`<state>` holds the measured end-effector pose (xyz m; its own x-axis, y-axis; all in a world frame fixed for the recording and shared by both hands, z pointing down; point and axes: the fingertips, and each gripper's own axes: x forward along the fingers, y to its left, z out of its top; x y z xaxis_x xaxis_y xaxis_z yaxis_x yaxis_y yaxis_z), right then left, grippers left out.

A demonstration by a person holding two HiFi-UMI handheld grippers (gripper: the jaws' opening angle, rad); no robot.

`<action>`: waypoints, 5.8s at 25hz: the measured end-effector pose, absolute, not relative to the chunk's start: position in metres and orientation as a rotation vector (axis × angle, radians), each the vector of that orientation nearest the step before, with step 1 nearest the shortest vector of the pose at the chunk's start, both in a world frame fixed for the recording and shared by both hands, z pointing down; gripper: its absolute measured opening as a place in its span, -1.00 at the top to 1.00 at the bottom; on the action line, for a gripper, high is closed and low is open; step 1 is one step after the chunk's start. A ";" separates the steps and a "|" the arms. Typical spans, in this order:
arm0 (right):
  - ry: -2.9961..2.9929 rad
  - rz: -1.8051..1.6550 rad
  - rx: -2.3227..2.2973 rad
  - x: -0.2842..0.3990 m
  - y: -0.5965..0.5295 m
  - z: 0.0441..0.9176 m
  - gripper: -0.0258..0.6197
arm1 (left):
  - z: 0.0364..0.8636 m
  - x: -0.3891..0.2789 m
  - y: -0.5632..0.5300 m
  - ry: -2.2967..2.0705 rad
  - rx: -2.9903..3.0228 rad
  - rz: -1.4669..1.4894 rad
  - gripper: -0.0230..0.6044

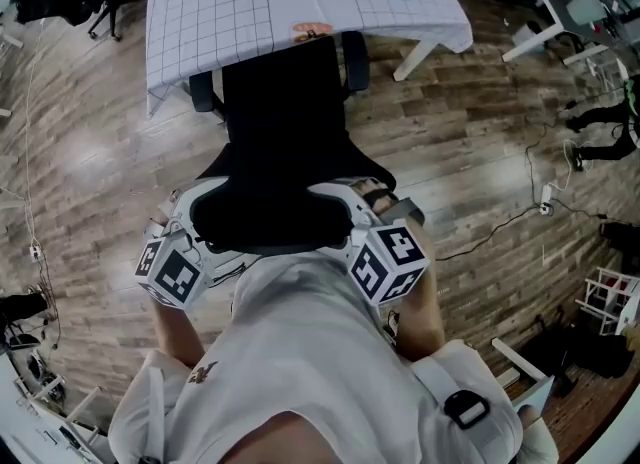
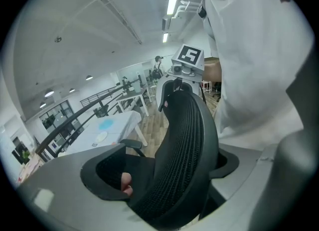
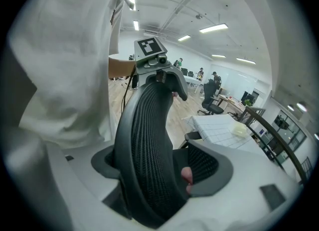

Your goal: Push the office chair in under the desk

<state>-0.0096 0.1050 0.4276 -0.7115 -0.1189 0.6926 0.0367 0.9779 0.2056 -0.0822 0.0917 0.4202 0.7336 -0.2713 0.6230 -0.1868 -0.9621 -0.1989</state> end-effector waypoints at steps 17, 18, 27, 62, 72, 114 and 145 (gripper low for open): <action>-2.351 -0.250 0.074 -0.023 0.068 0.428 -0.17 | 0.420 -0.095 0.054 0.341 -2.819 -1.033 -0.55; -2.351 -0.248 0.075 -0.024 0.066 0.428 -0.17 | 0.420 -0.095 0.052 0.336 -2.820 -1.034 -0.55; -2.342 -0.235 0.081 -0.028 0.050 0.428 -0.17 | 0.418 -0.098 0.037 0.306 -2.828 -1.018 -0.55; -2.366 -0.269 0.026 -0.023 -0.020 0.424 -0.17 | 0.416 -0.093 -0.029 0.384 -2.853 -1.012 -0.56; -2.356 -0.263 0.039 -0.035 -0.037 0.424 -0.17 | 0.415 -0.105 -0.046 0.368 -2.847 -1.015 -0.56; -2.339 -0.276 0.024 -0.027 -0.121 0.427 -0.17 | 0.416 -0.096 -0.130 0.395 -2.836 -0.990 -0.56; -2.297 -0.258 0.014 -0.014 -0.175 0.434 -0.15 | 0.418 -0.084 -0.188 0.354 -2.822 -0.994 -0.56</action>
<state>-0.0138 -0.1755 0.4335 -0.6751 -0.0928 0.7319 0.0721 0.9790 0.1907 -0.0837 -0.1881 0.4181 0.7557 -0.2613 0.6006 -0.1768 -0.9643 -0.1971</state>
